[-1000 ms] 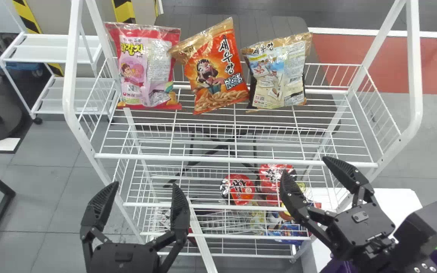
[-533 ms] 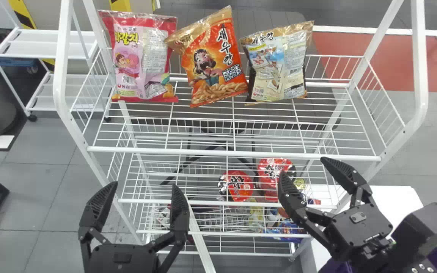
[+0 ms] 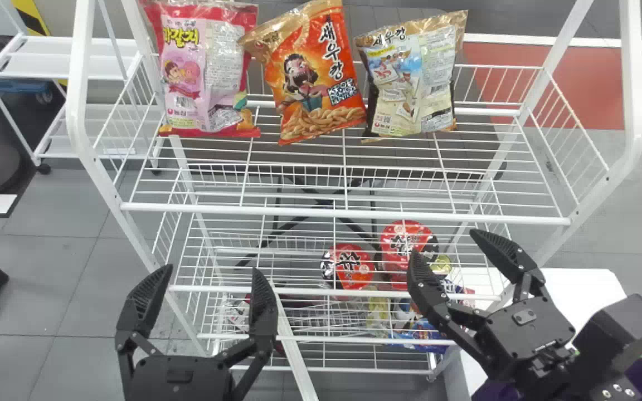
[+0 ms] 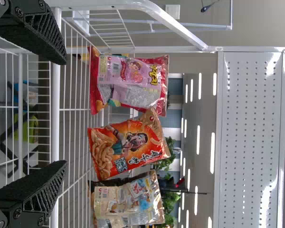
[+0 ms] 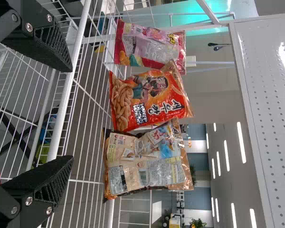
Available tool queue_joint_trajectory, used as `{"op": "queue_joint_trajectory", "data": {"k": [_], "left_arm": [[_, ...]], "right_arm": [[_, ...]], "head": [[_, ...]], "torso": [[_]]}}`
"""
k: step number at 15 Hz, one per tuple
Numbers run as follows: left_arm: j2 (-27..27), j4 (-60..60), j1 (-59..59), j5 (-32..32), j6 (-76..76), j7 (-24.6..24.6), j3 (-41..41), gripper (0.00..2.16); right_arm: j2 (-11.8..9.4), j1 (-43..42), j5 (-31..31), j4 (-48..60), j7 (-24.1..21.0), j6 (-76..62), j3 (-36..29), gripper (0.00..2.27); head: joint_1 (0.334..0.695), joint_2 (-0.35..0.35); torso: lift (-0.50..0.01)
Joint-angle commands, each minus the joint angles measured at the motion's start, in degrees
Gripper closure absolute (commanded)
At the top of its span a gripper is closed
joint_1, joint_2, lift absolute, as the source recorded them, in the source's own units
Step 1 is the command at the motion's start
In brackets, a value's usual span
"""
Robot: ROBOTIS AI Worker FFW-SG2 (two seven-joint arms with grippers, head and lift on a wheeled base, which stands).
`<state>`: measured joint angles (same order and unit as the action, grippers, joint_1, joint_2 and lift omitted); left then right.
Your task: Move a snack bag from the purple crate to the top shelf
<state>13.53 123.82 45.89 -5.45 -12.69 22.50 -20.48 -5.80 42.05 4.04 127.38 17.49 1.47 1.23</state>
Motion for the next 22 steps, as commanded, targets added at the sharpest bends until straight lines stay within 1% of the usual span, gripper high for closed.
{"op": "queue_joint_trajectory", "data": {"k": [1, 22], "left_arm": [[0.00, 0.10, -0.01, 0.09, -0.18, 0.00, 0.00, 0.06], [0.00, 0.10, 0.26, 0.36, 0.35, 0.09, -0.17, 0.06]], "right_arm": [[0.00, -0.22, 0.09, -0.02, 0.00, 0.25, 0.09, 0.19], [-1.32, -0.92, 0.70, -1.34, 0.97, 2.19, 0.35, 0.19]], "head": [[0.695, -0.034], [0.695, -0.028]], "torso": [[-0.094], [-0.178]]}}
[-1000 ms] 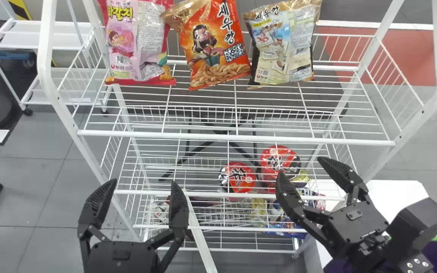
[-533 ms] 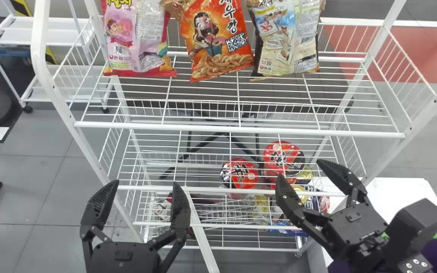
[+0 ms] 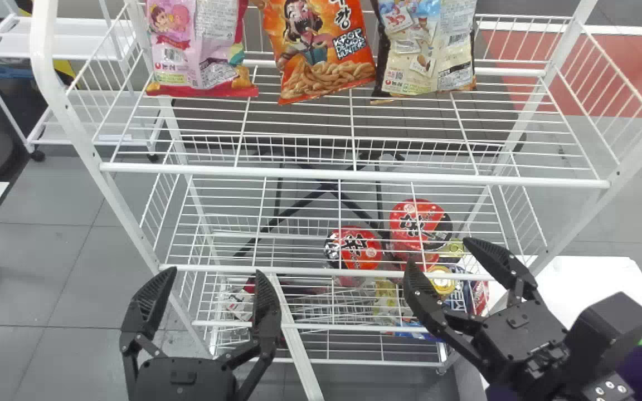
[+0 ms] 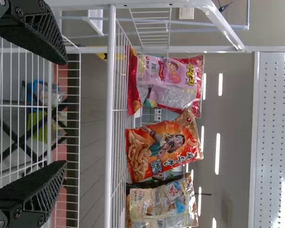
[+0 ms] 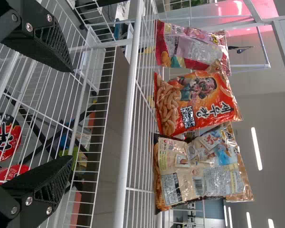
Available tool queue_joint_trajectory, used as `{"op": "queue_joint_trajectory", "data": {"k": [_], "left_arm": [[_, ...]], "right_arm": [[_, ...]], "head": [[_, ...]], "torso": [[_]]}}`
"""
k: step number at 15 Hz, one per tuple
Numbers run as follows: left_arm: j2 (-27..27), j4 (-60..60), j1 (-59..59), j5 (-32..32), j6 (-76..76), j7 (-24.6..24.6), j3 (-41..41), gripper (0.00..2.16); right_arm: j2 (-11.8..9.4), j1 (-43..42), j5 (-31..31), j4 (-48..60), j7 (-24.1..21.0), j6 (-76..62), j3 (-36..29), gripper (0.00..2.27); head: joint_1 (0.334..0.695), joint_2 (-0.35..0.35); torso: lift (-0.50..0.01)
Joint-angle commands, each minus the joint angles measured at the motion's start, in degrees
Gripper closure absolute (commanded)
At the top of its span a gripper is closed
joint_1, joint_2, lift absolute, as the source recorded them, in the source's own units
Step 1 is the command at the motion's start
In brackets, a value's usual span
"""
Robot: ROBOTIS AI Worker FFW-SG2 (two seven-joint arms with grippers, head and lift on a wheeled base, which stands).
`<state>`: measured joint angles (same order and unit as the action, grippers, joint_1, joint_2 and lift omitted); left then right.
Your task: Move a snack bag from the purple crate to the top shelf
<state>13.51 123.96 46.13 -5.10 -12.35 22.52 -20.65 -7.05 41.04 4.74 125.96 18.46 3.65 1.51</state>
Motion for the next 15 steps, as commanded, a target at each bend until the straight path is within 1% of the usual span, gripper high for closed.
{"op": "queue_joint_trajectory", "data": {"k": [1, 15], "left_arm": [[-0.06, -0.03, 0.01, 0.00, 0.01, 0.07, 0.00, 0.06], [-0.24, -0.38, -0.25, 0.09, 0.19, -0.02, 0.00, 0.06]], "right_arm": [[-0.07, 0.09, 0.00, -0.01, 0.00, 0.00, -0.01, 0.19], [0.29, -0.08, 0.09, -0.36, 0.79, 0.00, -0.10, 0.19]], "head": [[0.695, -0.028], [0.695, -0.026]], "torso": [[-0.182], [-0.237]]}}
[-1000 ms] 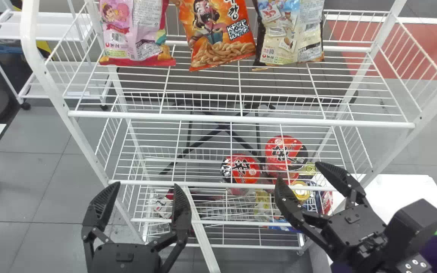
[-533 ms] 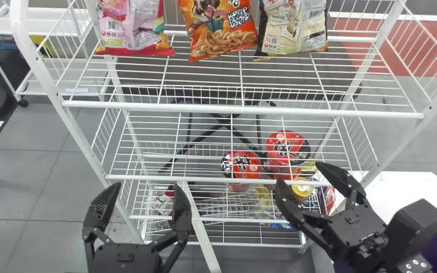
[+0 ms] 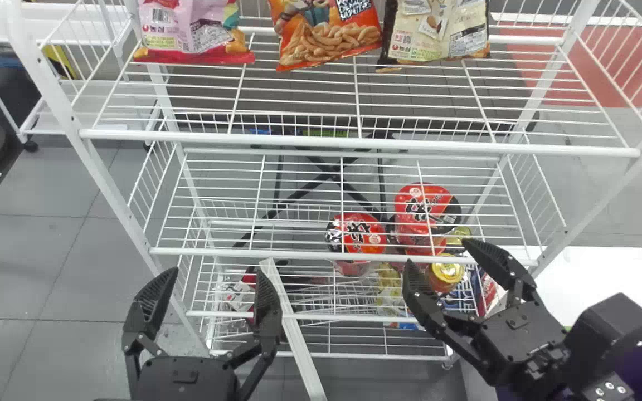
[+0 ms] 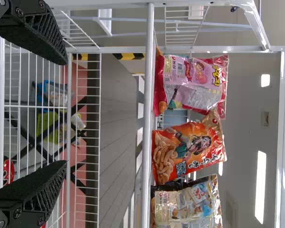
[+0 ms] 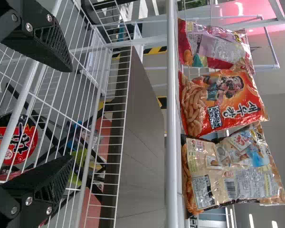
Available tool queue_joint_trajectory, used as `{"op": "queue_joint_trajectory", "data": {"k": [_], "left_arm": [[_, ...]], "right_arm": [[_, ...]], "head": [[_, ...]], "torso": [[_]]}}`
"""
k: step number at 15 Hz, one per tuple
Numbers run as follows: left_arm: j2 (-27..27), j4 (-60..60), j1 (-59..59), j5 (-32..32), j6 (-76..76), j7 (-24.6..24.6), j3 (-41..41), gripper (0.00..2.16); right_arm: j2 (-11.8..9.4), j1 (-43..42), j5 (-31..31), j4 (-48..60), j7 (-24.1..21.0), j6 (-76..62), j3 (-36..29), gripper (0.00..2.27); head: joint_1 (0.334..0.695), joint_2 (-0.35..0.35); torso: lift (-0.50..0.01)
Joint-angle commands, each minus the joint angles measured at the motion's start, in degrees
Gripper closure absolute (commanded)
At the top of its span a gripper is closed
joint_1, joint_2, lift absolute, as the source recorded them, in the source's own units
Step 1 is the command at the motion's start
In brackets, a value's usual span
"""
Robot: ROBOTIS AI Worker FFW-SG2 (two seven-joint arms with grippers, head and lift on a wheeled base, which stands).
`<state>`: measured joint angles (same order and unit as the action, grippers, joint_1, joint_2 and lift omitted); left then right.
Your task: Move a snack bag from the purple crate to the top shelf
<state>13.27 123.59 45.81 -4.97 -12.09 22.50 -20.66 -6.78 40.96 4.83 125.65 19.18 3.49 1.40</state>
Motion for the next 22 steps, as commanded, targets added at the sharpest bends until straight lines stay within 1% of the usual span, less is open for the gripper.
{"op": "queue_joint_trajectory", "data": {"k": [1, 12, 22], "left_arm": [[0.00, -0.10, 0.07, -0.04, -0.08, 0.00, -0.09, 0.06], [0.00, -0.10, -0.02, -0.04, -0.08, 0.00, -0.61, 0.06], [0.18, 0.16, 0.15, -0.39, 0.10, 0.09, -0.96, 0.06]], "right_arm": [[0.02, -0.01, 0.09, 0.03, 0.51, -0.01, 0.00, 0.19], [0.02, 0.08, 1.85, -0.41, 0.68, -0.72, -0.96, 0.19], [-0.25, 0.26, 1.76, -0.76, 0.68, -0.89, -1.14, 0.19]], "head": [[0.695, -0.026], [0.695, -0.035], [0.695, -0.051]], "torso": [[-0.242], [-0.285], [-0.325]]}}
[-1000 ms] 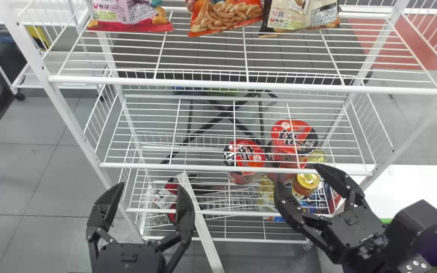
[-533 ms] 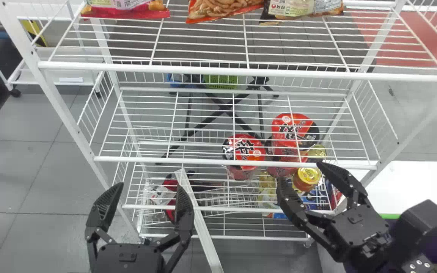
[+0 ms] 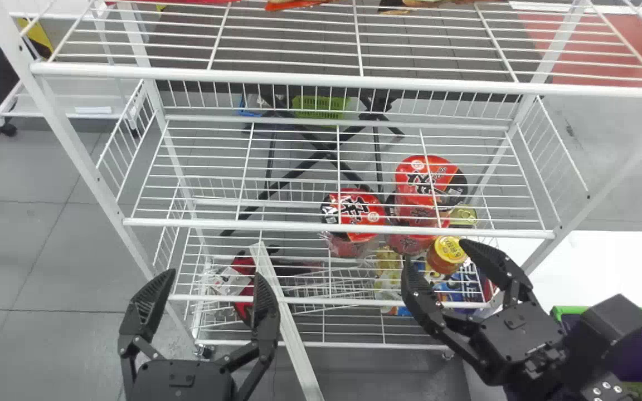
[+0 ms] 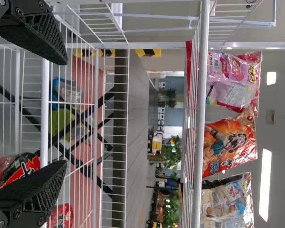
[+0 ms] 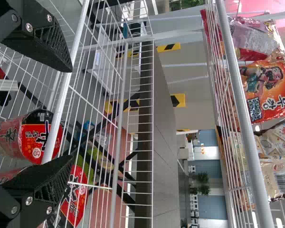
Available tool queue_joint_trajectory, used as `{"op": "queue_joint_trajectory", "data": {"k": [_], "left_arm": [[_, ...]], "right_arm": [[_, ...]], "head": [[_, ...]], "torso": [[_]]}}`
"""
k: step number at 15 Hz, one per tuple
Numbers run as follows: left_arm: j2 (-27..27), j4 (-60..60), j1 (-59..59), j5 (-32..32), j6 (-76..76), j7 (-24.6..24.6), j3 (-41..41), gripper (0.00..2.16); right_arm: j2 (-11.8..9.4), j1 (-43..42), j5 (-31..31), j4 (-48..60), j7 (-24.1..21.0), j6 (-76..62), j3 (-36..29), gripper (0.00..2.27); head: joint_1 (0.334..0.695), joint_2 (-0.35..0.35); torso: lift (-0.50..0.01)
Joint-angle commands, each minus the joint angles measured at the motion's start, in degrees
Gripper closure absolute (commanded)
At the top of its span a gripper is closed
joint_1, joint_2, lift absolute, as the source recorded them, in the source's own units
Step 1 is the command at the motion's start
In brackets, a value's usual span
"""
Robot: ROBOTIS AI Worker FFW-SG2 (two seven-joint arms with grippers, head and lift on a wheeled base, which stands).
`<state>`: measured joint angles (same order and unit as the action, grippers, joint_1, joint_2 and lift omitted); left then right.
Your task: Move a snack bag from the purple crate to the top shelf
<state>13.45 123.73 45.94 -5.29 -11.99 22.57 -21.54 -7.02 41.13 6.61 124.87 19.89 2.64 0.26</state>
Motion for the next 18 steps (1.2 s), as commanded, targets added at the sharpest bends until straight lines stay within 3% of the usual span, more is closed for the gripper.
{"op": "queue_joint_trajectory", "data": {"k": [1, 18], "left_arm": [[0.00, 0.02, 0.03, -0.07, 0.00, 0.02, -0.08, 0.06], [0.00, 0.10, -0.06, -0.24, -0.18, 0.28, -0.08, 0.06]], "right_arm": [[-0.01, 0.09, -0.02, 0.03, -0.02, -0.04, 0.00, 0.19], [0.25, -0.35, -0.20, -0.50, 0.77, 0.48, -0.09, 0.19]], "head": [[0.695, -0.051], [0.695, -0.053]], "torso": [[-0.329], [-0.397]]}}
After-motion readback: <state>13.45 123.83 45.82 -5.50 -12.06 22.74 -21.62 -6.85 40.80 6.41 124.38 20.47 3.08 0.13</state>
